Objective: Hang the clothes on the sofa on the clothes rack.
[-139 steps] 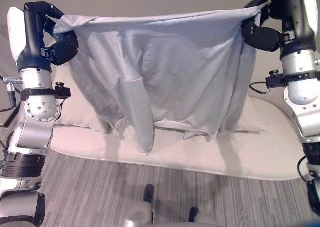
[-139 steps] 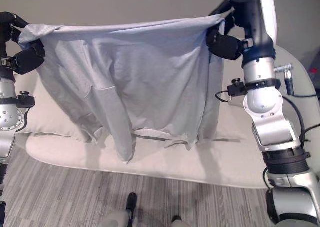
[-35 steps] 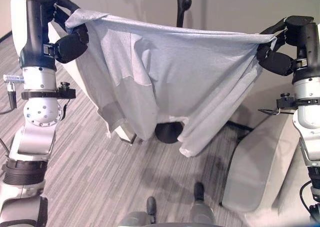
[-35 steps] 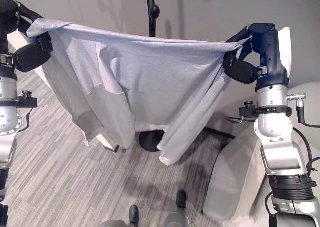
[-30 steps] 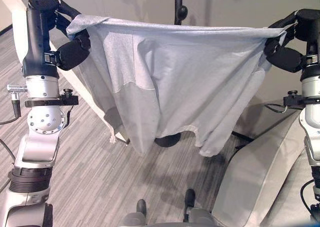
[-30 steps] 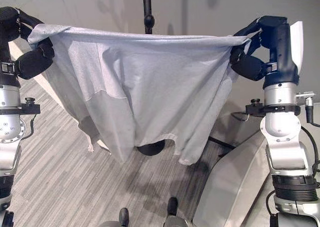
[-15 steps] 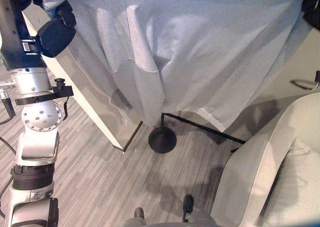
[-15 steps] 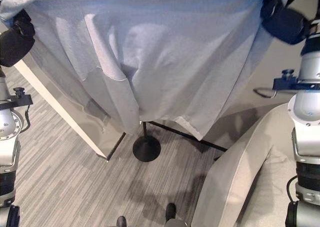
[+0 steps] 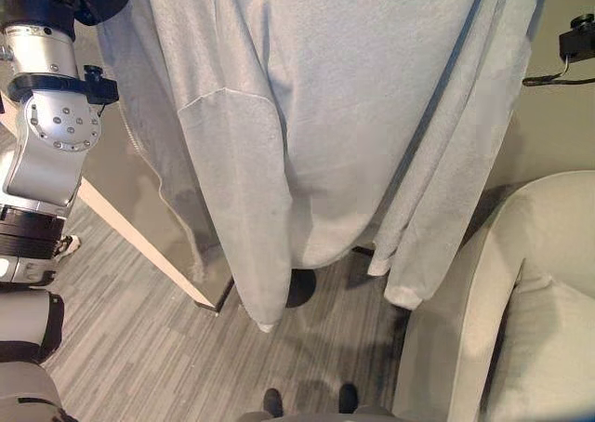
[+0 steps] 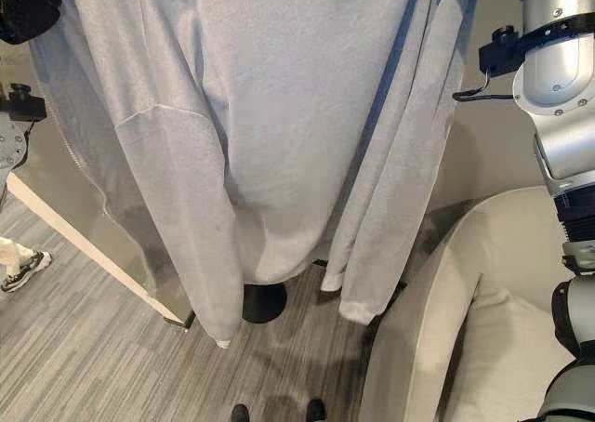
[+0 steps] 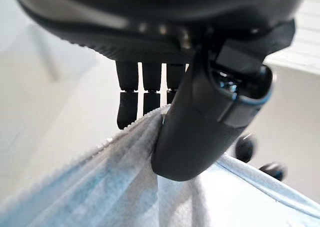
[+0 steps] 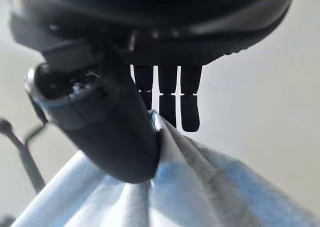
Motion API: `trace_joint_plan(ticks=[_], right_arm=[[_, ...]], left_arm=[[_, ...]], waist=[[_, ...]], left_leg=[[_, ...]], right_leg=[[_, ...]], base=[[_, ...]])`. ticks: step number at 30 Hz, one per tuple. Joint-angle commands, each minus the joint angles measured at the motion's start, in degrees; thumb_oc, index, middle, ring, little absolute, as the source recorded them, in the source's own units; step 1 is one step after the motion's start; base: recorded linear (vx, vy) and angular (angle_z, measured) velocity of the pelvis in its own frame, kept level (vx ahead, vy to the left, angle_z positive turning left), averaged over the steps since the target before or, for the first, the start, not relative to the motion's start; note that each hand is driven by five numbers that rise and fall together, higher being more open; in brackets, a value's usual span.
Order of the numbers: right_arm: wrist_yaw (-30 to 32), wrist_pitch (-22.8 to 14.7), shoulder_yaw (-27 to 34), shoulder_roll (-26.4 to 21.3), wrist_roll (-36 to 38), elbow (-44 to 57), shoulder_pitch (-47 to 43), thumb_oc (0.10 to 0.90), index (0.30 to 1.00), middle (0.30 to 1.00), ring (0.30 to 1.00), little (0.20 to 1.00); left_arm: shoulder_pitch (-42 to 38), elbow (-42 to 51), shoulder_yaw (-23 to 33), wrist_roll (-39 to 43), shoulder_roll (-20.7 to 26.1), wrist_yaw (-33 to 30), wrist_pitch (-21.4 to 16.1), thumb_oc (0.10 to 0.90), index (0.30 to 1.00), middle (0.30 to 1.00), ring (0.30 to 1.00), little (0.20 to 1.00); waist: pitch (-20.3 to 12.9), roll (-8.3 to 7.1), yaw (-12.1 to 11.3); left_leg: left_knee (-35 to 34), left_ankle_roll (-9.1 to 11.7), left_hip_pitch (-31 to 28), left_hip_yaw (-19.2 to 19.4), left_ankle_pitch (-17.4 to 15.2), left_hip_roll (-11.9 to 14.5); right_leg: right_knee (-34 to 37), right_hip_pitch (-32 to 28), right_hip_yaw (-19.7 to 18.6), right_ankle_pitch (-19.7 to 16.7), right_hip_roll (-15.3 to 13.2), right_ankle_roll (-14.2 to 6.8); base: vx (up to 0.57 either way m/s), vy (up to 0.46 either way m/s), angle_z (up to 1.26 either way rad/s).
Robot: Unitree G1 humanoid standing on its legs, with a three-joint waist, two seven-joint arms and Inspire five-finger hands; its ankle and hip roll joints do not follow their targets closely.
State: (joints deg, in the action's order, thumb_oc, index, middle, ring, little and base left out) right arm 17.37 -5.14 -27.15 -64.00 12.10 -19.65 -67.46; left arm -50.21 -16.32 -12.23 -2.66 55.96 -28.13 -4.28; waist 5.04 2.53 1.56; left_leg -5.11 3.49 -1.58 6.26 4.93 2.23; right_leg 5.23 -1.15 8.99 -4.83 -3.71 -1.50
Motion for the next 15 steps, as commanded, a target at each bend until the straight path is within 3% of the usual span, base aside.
trace_joint_plan(ticks=[1, 7, 15], right_arm=[[2.8, -1.0, -0.3, -0.1, 2.3, -4.7, -9.4, 0.4, 0.3, 0.3, 0.3, 0.3], [3.1, -0.7, -4.6, 1.7, 3.2, -9.3, -14.6, 0.4, 0.3, 0.3, 0.3, 0.3], [4.7, -0.3, -13.8, 6.3, 4.6, -23.0, -27.5, 0.4, 0.3, 0.3, 0.3, 0.3]], left_arm=[[-7.6, -5.6, 1.8, -0.8, 4.0, -4.2, 1.1, 0.4, 0.3, 0.3, 0.3, 0.3], [-12.0, -12.3, -2.4, 0.1, 5.7, -4.4, 1.9, 0.4, 0.3, 0.3, 0.3, 0.3], [-26.6, -24.2, -16.1, 0.5, 5.5, -3.7, 2.2, 0.4, 0.3, 0.3, 0.3, 0.3]], waist=[[-4.6, -4.12, -3.6], [-4.8, -4.42, -3.9], [-4.1, -5.07, -4.0]], left_leg=[[0.1, 3.7, -2.4, 0.6, -6.0, 2.5], [0.1, 3.7, -2.0, 1.3, -6.1, 2.5], [0.1, 4.2, 0.1, 1.5, -5.5, 3.0]], right_leg=[[-0.2, -5.0, 2.3, 4.9, -5.1, -7.6], [-0.2, -4.3, 2.8, 4.7, -5.5, -8.2], [-0.2, -2.2, 3.7, 4.1, -5.5, -8.8]], base=[[0.06, 0.052, -0.13], [0.04, 0.028, -0.03], [0.01, 0.004, 0.0]])
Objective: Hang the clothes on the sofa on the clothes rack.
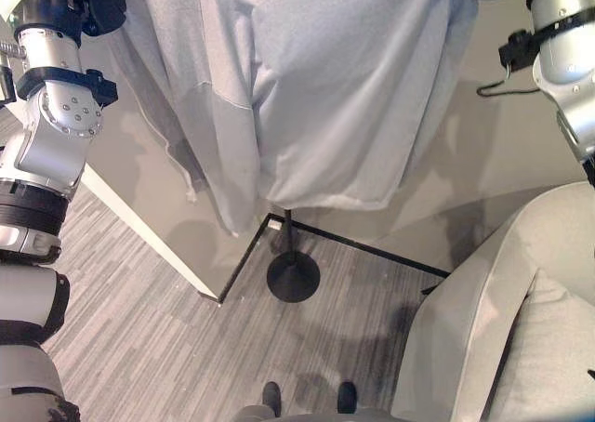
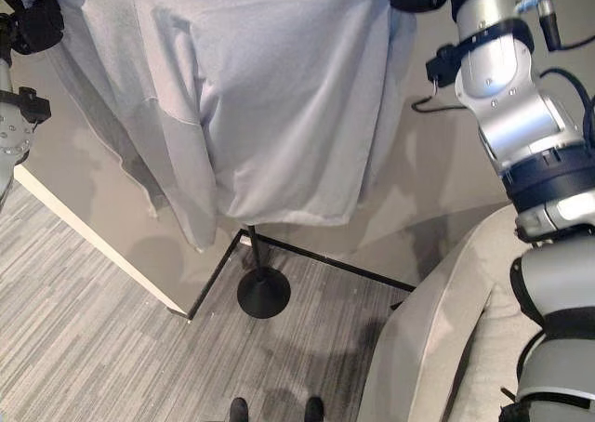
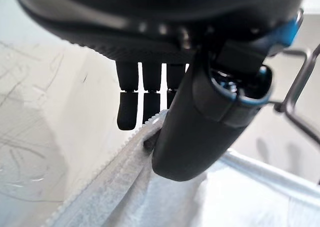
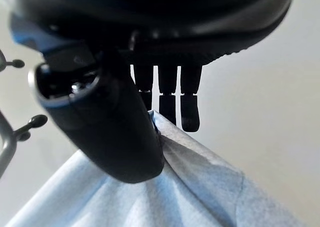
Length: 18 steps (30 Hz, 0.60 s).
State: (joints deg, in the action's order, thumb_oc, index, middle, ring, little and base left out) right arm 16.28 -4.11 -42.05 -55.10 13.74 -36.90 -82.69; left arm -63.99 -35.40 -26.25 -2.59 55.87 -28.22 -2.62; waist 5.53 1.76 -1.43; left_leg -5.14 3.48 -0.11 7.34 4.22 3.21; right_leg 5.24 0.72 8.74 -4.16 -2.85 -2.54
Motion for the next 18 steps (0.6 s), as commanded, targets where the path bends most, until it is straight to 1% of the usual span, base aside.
trace_joint_plan(ticks=[1, 2, 5, 6, 7, 8, 10, 12, 14, 15, 17, 18], right_arm=[[5.8, -1.4, 1.1, -2.6, 3.0, -5.8, -12.4, 0.4, 0.3, 0.3, 0.3, 0.3], [6.5, -1.1, -1.0, -0.8, 3.4, -9.9, -15.5, 0.4, 0.3, 0.3, 0.3, 0.3], [6.5, -0.6, -4.0, 1.2, 4.1, -16.2, -20.4, 0.4, 0.3, 0.3, 0.3, 0.3], [6.3, -0.4, -5.1, 1.9, 3.8, -18.0, -21.2, 0.4, 0.3, 0.3, 0.3, 0.3], [5.3, 0.8, -8.4, 4.8, 1.2, -24.1, -22.6, 0.4, 0.3, 0.3, 0.3, 0.3], [5.3, 1.2, -8.3, 5.2, 0.8, -24.6, -22.3, 0.4, 0.3, 0.3, 0.3, 0.3], [5.0, 1.7, -7.9, 5.5, 0.4, -25.0, -21.3, 0.4, 0.3, 0.3, 0.3, 0.3], [5.4, 2.2, -5.3, 7.5, -1.0, -23.6, -16.4, 0.4, 0.3, 0.3, 0.3, 0.3], [5.4, 2.2, -5.1, 7.5, -1.1, -23.4, -16.1, 0.4, 0.3, 0.3, 0.3, 0.3], [6.0, 2.3, -0.5, 9.3, -1.2, -21.3, -10.1, 0.4, 0.3, 0.3, 0.3, 0.3], [6.3, 2.6, 2.8, 9.9, -2.2, -18.5, -5.1, 0.4, 0.3, 0.3, 0.3, 0.3], [6.7, 2.6, 6.8, 11.9, -3.7, -14.0, 2.0, 0.4, 0.3, 0.3, 0.3, 0.3]], left_arm=[[-13.1, -5.3, -2.3, 0.5, 5.5, -3.6, 0.5, 0.4, 0.3, 0.3, 0.3, 0.3], [-16.6, -8.8, -6.0, 0.5, 4.6, -3.5, 0.8, 0.4, 0.3, 0.3, 0.3, 0.3], [-22.5, -13.8, -11.7, 0.6, 2.9, -2.9, 0.7, 0.4, 0.3, 0.3, 0.3, 0.3], [-23.4, -15.4, -12.9, 0.5, 2.4, -2.4, 0.9, 0.4, 0.3, 0.3, 0.3, 0.3], [-26.7, -22.1, -17.8, -0.2, -0.2, -1.3, 1.0, 0.4, 0.3, 0.3, 0.3, 0.3], [-26.7, -22.9, -18.0, -0.2, -0.6, -1.3, 1.3, 0.4, 0.3, 0.3, 0.3, 0.3], [-26.3, -23.6, -18.0, -0.6, -0.8, -1.1, 1.4, 0.4, 0.3, 0.3, 0.3, 0.3], [-23.3, -23.8, -16.3, -1.6, -1.6, -1.4, 2.0, 0.4, 0.3, 0.3, 0.3, 0.3], [-23.1, -23.6, -16.3, -1.6, -1.5, -1.4, 2.0, 0.4, 0.3, 0.3, 0.3, 0.3], [-18.5, -22.4, -12.7, -2.2, -2.2, -2.0, 2.6, 0.4, 0.3, 0.3, 0.3, 0.3], [-14.1, -20.6, -9.5, -3.1, -2.1, -2.0, 2.9, 0.4, 0.3, 0.3, 0.3, 0.3], [-8.7, -18.3, -4.8, -2.8, -3.2, -2.5, 3.3, 0.4, 0.3, 0.3, 0.3, 0.3]], waist=[[-4.6, -4.34, -1.0], [-4.4, -4.5, -1.0], [-4.1, -4.99, -1.0], [-4.1, -5.18, -1.1], [-3.6, -5.68, -1.3], [-3.4, -5.76, -1.4], [-3.4, -5.88, -1.5], [-2.7, -5.99, -1.6], [-2.8, -6.03, -1.6], [-1.8, -5.92, -1.8], [-1.5, -5.85, -1.8], [-0.3, -5.74, -2.0]], left_leg=[[0.1, 4.2, -1.3, 0.5, -4.8, 2.0], [0.1, 4.4, -0.6, 0.5, -4.5, 2.2], [0.1, 4.6, 0.9, 0.4, -4.1, 2.5], [0.1, 4.7, 1.2, 0.4, -4.0, 2.6], [0.1, 4.7, 2.6, 0.2, -3.5, 2.6], [0.1, 4.7, 2.8, 0.2, -3.4, 2.6], [0.1, 4.6, 3.0, 0.3, -3.4, 2.6], [0.1, 4.3, 2.9, 0.2, -3.5, 2.4], [0.1, 4.2, 2.9, 0.2, -3.5, 2.4], [0.1, 3.9, 2.8, 0.0, -3.8, 2.3], [0.1, 3.6, 2.7, -0.2, -4.0, 2.1], [0.1, 3.3, 2.8, -0.3, -4.1, 1.9]], right_leg=[[-0.2, -4.0, 4.0, 3.4, -6.3, -7.8], [-0.2, -3.3, 4.3, 3.2, -6.3, -8.0], [-0.2, -1.8, 4.7, 2.9, -6.1, -8.3], [-0.2, -1.6, 4.8, 2.8, -6.1, -8.3], [-0.2, -0.1, 4.9, 2.3, -6.0, -8.6], [-0.2, 0.1, 5.0, 2.2, -6.1, -8.6], [-0.2, 0.3, 5.0, 2.1, -6.1, -8.6], [-0.2, 0.2, 4.9, 2.0, -6.2, -8.5], [-0.2, 0.2, 4.9, 2.0, -6.2, -8.5], [-0.2, 0.2, 4.8, 2.0, -6.5, -8.4], [-0.2, 0.0, 4.8, 2.2, -6.6, -8.3], [-0.2, 0.1, 4.7, 2.2, -6.7, -8.1]], base=[[0.0, 0.0, 0.0], [0.0, 0.0, 0.0], [0.0, 0.0, 0.0], [0.0, 0.0, 0.0], [0.0, 0.0, 0.0], [-0.03, 0.006, -0.05], [0.0, 0.013, -0.06], [0.01, 0.027, -0.03], [0.0, 0.005, -0.02], [-0.01, 0.032, 0.0], [-0.02, 0.036, -0.05], [-0.02, 0.023, -0.08]])
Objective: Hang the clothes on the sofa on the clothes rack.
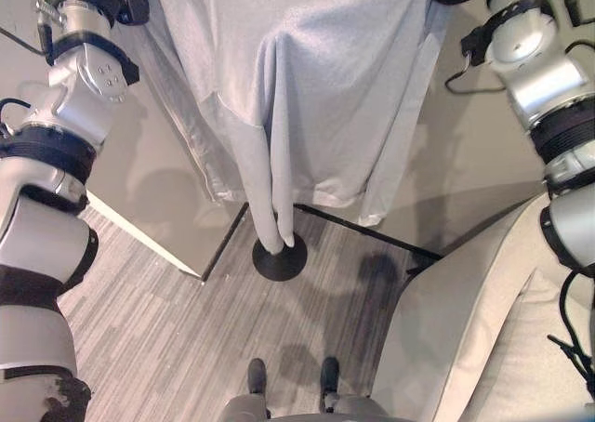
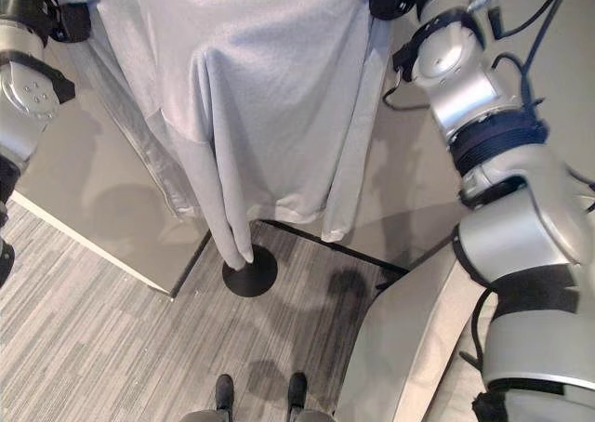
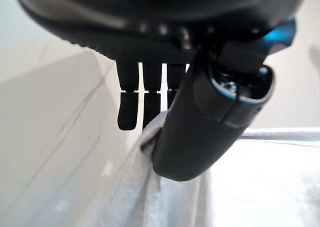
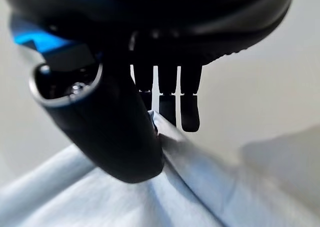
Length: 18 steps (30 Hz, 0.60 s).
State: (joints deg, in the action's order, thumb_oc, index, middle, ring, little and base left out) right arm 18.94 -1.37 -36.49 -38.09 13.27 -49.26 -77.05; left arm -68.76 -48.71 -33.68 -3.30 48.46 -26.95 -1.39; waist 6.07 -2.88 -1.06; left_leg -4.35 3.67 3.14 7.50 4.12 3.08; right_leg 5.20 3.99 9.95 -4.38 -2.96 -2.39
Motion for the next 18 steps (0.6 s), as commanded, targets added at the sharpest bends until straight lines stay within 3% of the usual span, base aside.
trace_joint_plan(ticks=[1, 3, 5, 8, 9, 10, 14, 15, 17, 18], right_arm=[[4.0, 0.0, 1.4, -5.1, -3.4, -1.2, -3.2, 0.4, 0.3, 0.3, 0.3, 0.3], [3.0, 0.0, 8.5, -1.0, -5.7, 7.6, 12.2, 0.4, 0.3, 0.3, 0.3, 0.3], [2.9, 0.1, 10.2, -0.4, -6.1, 9.4, 15.6, 0.4, 0.3, 0.3, 0.3, 0.3], [1.8, -0.1, 15.9, 4.2, -7.0, 16.4, 28.5, 0.4, 0.3, 0.3, 0.3, 0.3], [1.3, -0.4, 16.7, 4.9, -6.5, 17.4, 30.1, 0.45, 0.375, 0.375, 0.375, 0.375], [-1.2, -2.5, 19.3, 6.2, 0.0, 20.8, 33.9, 0.8, 0.9, 0.9, 0.9, 0.9], [-2.9, -4.6, 24.4, 6.1, 5.1, 26.5, 38.6, 0.8, 0.9, 0.9, 0.9, 0.9], [-3.5, -6.0, 28.6, 3.6, 4.7, 31.6, 41.5, 0.8, 0.9, 0.9, 0.9, 0.9], [-4.5, -5.9, 31.2, 0.6, 2.5, 35.4, 44.0, 0.8, 0.9, 0.9, 0.9, 0.9], [-7.6, -4.8, 35.3, -3.3, 0.1, 39.5, 49.6, 0.8, 0.9, 0.9, 0.9, 0.9]], left_arm=[[-3.4, -4.7, 2.9, -2.2, 4.3, -3.8, 2.2, 0.4, 0.3, 0.3, 0.3, 0.3], [9.7, 0.2, 12.5, -0.4, 0.2, -3.6, 1.9, 0.4, 0.3, 0.3, 0.3, 0.3], [13.1, 2.6, 14.7, 0.1, -0.4, -3.2, 1.5, 0.4, 0.3, 0.3, 0.3, 0.3], [24.8, 11.9, 21.3, 5.4, -6.2, -1.8, -0.9, 0.4, 0.3, 0.3, 0.3, 0.3], [26.3, 13.1, 22.1, 6.5, -7.2, -1.5, -1.3, 0.4, 0.3, 0.3, 0.3, 0.3], [28.3, 15.6, 23.8, 8.8, -8.6, -0.4, -2.6, 0.8, 0.9, 0.9, 0.9, 0.9], [31.3, 18.9, 26.7, 12.9, -8.8, 2.4, -4.3, 0.8, 0.9, 0.9, 0.9, 0.9], [34.5, 23.3, 30.2, 13.7, -7.2, 3.8, -5.4, 0.8, 0.9, 0.9, 0.9, 0.9], [37.7, 27.0, 33.4, 13.5, -6.1, 4.1, -6.1, 0.8, 0.9, 0.9, 0.9, 0.9], [43.1, 31.1, 37.7, 12.3, -5.1, 5.3, -6.3, 0.8, 0.9, 0.9, 0.9, 0.9]], waist=[[-1.1, -1.07, -2.3], [0.5, -0.57, -2.3], [0.6, -0.38, -2.2], [0.8, 0.36, -1.9], [0.8, 0.41, -1.8], [0.5, 0.52, -1.5], [-0.3, 0.7, -1.1], [-1.0, 0.9, -1.0], [-1.5, 0.95, -1.0], [-2.0, 1.13, -0.8]], left_leg=[[-0.6, 3.1, -0.5, -0.5, -4.0, 2.1], [-0.6, 2.5, -0.7, -0.6, -4.5, 1.6], [-0.6, 2.4, -0.9, -0.6, -4.6, 1.6], [-0.6, 1.9, -1.9, -0.4, -5.3, 1.3], [-0.6, 1.8, -2.2, -0.5, -5.4, 1.2], [-0.6, 1.7, -2.8, -0.4, -5.7, 1.2], [-0.6, 1.6, -3.5, -0.4, -6.1, 1.1], [-0.6, 1.5, -4.1, -0.4, -6.6, 0.9], [-0.6, 1.4, -4.7, -0.4, -7.0, 0.7], [-0.6, 1.4, -5.5, -0.4, -7.4, 0.6]], right_leg=[[-0.2, -3.2, 3.5, 2.4, -6.6, -8.2], [-0.2, -3.3, 3.3, 2.4, -7.1, -7.7], [-0.2, -3.5, 3.3, 2.5, -7.2, -7.7], [-0.2, -4.2, 3.1, 2.7, -7.6, -7.3], [-0.2, -4.4, 3.0, 2.8, -7.6, -7.3], [-0.2, -4.9, 2.9, 3.0, -7.7, -7.1], [-0.2, -5.6, 3.0, 3.3, -7.7, -7.1], [-0.2, -6.3, 3.0, 3.5, -7.9, -7.1], [-0.2, -6.9, 3.1, 3.6, -8.0, -7.1], [-0.2, -7.8, 3.2, 3.8, -8.2, -7.2]], base=[[-0.03, 0.032, -0.03], [0.0, 0.037, 0.01], [0.0, 0.0, 0.0], [0.07, 0.033, -0.01], [0.1, 0.006, -0.03], [0.1, 0.001, -0.02], [0.07, -0.002, 0.0], [0.08, 0.001, -0.02], [0.09, 0.002, 0.01], [0.07, 0.003, -0.07]])
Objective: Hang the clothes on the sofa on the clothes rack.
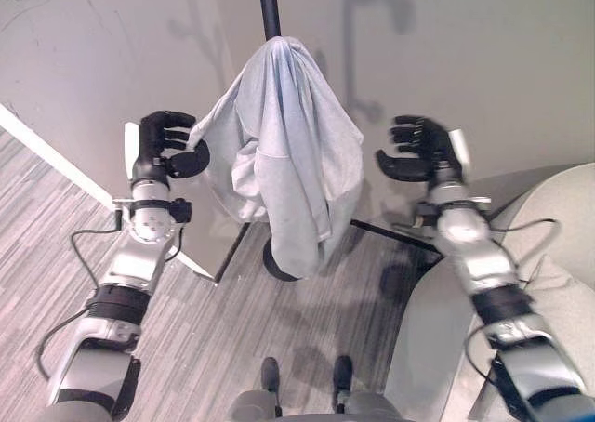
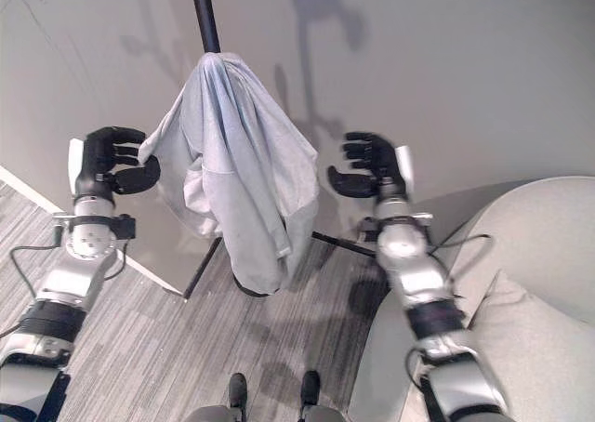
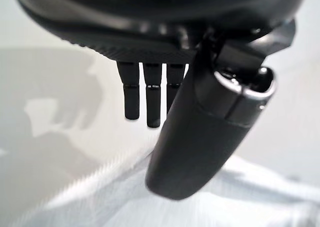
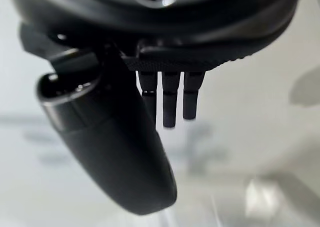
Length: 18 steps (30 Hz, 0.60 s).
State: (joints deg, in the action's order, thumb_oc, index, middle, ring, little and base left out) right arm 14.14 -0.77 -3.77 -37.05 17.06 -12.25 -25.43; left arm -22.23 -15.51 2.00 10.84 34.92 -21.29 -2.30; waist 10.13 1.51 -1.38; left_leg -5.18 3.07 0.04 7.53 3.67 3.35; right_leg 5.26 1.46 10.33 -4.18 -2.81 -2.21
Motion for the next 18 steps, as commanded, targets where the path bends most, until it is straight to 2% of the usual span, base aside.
trace_joint_plan(ticks=[1, 4, 5, 7, 11, 13, 16, 18], right_arm=[[-2.9, -5.4, 2.8, -4.3, -3.7, 2.7, -1.7, 0.8, 0.9, 0.9, 0.9, 0.9], [-5.4, -4.8, 7.2, -5.7, -5.5, 5.3, 5.0, 0.8, 0.9, 0.9, 0.9, 0.9], [-6.6, -5.4, 12.5, -2.9, -5.0, 7.3, 12.6, 0.8, 0.9, 0.9, 0.9, 0.9], [-8.6, -4.8, 15.2, 0.4, -5.5, 7.5, 19.2, 0.8, 0.9, 0.9, 0.9, 0.9], [-10.9, -4.0, 16.5, 4.3, -5.8, 6.8, 25.0, 0.8, 0.9, 0.9, 0.9, 0.9], [-11.4, -4.3, 15.2, 7.2, -4.6, 4.1, 27.8, 0.8, 0.9, 0.9, 0.9, 0.9], [-14.4, -3.1, 12.1, 11.7, -6.9, -1.0, 33.8, 0.8, 0.9, 0.9, 0.9, 0.9], [-14.3, -2.9, 10.8, 12.2, -7.5, -3.3, 34.1, 0.8, 0.9, 0.9, 0.9, 0.9]], left_arm=[[-3.1, -1.9, 2.1, -1.9, 8.3, -0.3, -5.3, 0.8, 0.9, 0.9, 0.9, 0.9], [2.7, -0.1, 6.3, -3.7, 8.8, 0.9, -5.0, 0.8, 0.9, 0.9, 0.9, 0.9], [10.1, 1.3, 11.9, -3.5, 5.7, 0.7, -5.2, 0.8, 0.9, 0.9, 0.9, 0.9], [16.5, 2.8, 15.4, -2.5, 1.5, 1.8, -5.5, 0.8, 0.9, 0.9, 0.9, 0.9], [21.6, 3.2, 17.1, -0.5, -1.9, 4.8, -5.7, 0.8, 0.9, 0.9, 0.9, 0.9], [24.3, 2.8, 16.4, 3.1, -5.9, 6.0, -5.6, 0.8, 0.9, 0.9, 0.9, 0.9], [30.1, -0.1, 13.0, -0.7, -10.7, 9.5, -4.5, 0.8, 0.9, 0.9, 0.9, 0.9], [30.7, -2.0, 11.9, -0.1, -12.1, 9.9, -4.3, 0.8, 0.9, 0.9, 0.9, 0.9]], waist=[[-6.2, -3.23, -0.5], [-6.4, -3.09, -0.4], [-6.0, -3.0, -0.2], [-5.8, -2.99, -0.1], [-5.7, -2.93, 0.1], [-5.5, -2.97, 0.2], [-5.0, -3.08, 0.4], [-5.0, -3.07, 0.5]], left_leg=[[0.2, 2.0, -2.4, -0.4, -6.9, 0.3], [0.2, 1.9, -3.1, -0.3, -7.2, 0.2], [0.2, 1.7, -3.5, -0.3, -7.4, 0.2], [0.2, 1.5, -3.6, -0.2, -7.5, 0.2], [0.2, 1.5, -3.8, -0.1, -7.6, 0.3], [0.2, 1.3, -4.0, 0.0, -7.7, 0.3], [0.2, 1.1, -4.1, 0.3, -7.7, 0.3], [0.2, 1.0, -4.2, 0.5, -7.7, 0.3]], right_leg=[[-0.3, -5.4, 2.8, 3.6, -8.4, -7.4], [-0.3, -6.0, 3.2, 3.7, -8.6, -7.5], [-0.3, -6.3, 3.1, 3.7, -8.8, -7.5], [-0.3, -6.5, 3.2, 3.8, -8.9, -7.5], [-0.3, -6.7, 3.6, 3.8, -9.1, -7.4], [-0.3, -6.9, 3.7, 3.6, -9.2, -7.3], [-0.3, -6.8, 3.9, 3.2, -9.4, -7.3], [-0.3, -6.8, 3.8, 3.1, -9.4, -7.3]], base=[[0.06, 0.0, -0.09], [0.03, -0.005, -0.08], [0.0, -0.005, -0.04], [0.0, 0.0, 0.0], [0.0, 0.0, 0.0], [-0.04, 0.004, -0.01], [-0.03, 0.001, 0.01], [0.0, 0.0, 0.0]])
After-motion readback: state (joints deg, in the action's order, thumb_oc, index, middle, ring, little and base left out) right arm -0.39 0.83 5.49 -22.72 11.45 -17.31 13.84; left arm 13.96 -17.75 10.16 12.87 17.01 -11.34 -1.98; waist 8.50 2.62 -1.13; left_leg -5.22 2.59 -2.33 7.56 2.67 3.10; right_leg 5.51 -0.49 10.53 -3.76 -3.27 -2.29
